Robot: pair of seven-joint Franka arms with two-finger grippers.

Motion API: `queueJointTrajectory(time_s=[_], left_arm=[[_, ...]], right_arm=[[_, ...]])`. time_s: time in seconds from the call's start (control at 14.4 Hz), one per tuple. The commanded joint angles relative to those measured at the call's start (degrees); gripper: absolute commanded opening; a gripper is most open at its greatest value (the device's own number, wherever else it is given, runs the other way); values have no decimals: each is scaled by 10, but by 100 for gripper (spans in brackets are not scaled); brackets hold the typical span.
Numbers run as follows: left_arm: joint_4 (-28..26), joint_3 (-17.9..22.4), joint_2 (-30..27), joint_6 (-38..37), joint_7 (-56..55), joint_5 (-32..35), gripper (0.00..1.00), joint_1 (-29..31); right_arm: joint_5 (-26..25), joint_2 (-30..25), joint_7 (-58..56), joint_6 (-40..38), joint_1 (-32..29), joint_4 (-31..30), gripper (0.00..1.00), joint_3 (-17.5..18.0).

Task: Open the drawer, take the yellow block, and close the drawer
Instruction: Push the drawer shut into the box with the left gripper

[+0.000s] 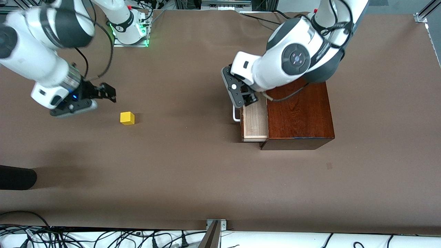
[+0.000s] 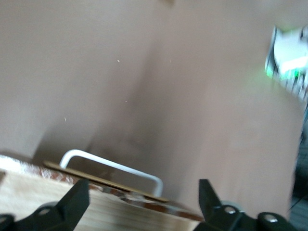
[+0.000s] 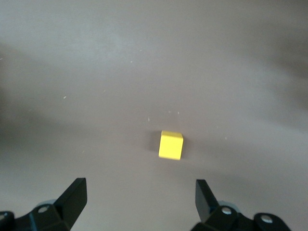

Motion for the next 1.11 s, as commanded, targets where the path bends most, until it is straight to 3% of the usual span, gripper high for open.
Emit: queueJointTrajectory(time_s=[0.0, 0.21, 0.48, 0.76, 1.04], left_arm=[[13, -2, 37, 8, 105, 81, 100, -36], [1, -2, 41, 5, 109, 154, 100, -93], [6, 0, 87, 6, 114, 227, 100, -143], [6, 3, 113, 10, 95, 328, 100, -147], [6, 19, 109, 6, 67, 330, 100, -137]], right_arm=[[3, -36, -13, -52, -7, 23, 100, 0], [-2, -35, -15, -73, -7, 68, 100, -2], [-26, -27, -14, -112, -7, 105, 100, -3], [-35, -23, -12, -114, -7, 113, 100, -3], [-38, -23, -12, -112, -7, 122, 100, -3]])
